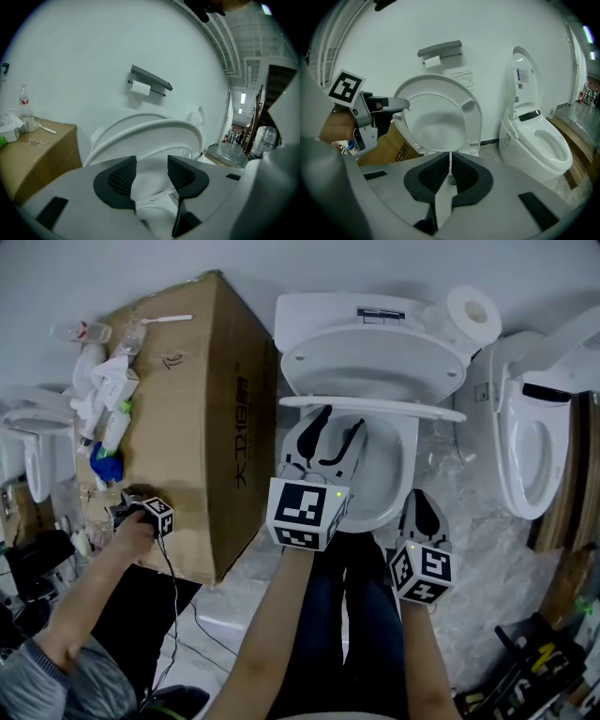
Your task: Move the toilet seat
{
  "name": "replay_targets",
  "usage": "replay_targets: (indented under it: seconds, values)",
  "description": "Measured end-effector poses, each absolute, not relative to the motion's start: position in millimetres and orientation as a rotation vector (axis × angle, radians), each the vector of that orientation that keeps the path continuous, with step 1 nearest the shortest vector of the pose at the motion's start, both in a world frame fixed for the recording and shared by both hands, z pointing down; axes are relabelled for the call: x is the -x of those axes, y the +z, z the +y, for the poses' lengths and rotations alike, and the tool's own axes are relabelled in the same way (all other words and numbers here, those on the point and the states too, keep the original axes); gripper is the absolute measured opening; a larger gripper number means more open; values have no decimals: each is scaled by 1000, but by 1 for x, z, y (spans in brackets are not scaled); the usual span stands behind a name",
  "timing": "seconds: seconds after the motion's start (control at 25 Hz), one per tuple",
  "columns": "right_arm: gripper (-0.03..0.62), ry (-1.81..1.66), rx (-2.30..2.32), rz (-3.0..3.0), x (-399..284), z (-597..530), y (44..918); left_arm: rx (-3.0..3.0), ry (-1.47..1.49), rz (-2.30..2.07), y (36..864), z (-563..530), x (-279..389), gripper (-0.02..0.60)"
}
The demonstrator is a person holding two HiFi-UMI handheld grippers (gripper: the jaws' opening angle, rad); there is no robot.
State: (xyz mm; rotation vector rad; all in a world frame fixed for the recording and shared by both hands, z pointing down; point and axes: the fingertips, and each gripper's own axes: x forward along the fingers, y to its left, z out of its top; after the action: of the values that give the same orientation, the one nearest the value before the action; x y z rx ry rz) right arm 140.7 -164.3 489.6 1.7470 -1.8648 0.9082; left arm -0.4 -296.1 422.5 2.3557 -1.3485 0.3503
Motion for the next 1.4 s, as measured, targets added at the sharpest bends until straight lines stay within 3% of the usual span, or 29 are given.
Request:
replay_targets:
  seconds: [1.4]
  values:
    - [26,938,-1736,-1857,-138,-174,497,-2314,336,-1407,420,-376,-5,222]
